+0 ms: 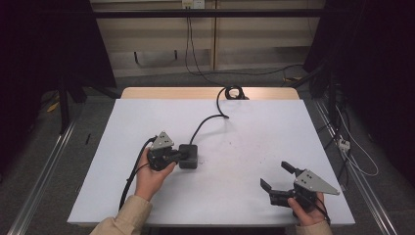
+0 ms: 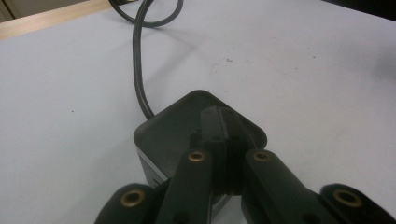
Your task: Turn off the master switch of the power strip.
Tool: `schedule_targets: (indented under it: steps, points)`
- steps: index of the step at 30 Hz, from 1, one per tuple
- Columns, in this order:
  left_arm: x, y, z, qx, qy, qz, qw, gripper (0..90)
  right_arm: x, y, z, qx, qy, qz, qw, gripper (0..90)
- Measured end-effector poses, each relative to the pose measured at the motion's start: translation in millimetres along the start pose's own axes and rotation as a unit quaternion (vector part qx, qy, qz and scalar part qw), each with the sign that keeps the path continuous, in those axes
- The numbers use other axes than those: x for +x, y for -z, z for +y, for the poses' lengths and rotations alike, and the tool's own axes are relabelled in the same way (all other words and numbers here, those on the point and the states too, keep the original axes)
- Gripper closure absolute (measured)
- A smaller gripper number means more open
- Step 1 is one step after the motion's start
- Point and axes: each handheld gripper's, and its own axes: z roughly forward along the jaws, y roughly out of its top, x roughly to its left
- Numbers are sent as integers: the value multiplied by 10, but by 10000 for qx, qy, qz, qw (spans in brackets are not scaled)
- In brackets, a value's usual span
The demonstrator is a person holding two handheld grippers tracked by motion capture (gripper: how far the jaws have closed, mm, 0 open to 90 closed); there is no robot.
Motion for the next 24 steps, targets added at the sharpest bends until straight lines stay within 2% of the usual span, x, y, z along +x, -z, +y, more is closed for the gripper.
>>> schedule_targets:
  steps: [2,4,10,24]
  points:
    - [1,-3,-6,-51,39,-24,10000,900,3,0,1,5,0,5,10000,53]
    - [-1,-2,-6,-54,-18,15,10000,900,4,-1,1,7,5,6,10000,53]
    - [4,-3,-20,-102,110,-62,9999,900,-4,-1,0,7,3,9,10000,53]
    - [9,-2,-21,-120,120,-64,9998,900,-12,1,3,-8,1,-2,10000,53]
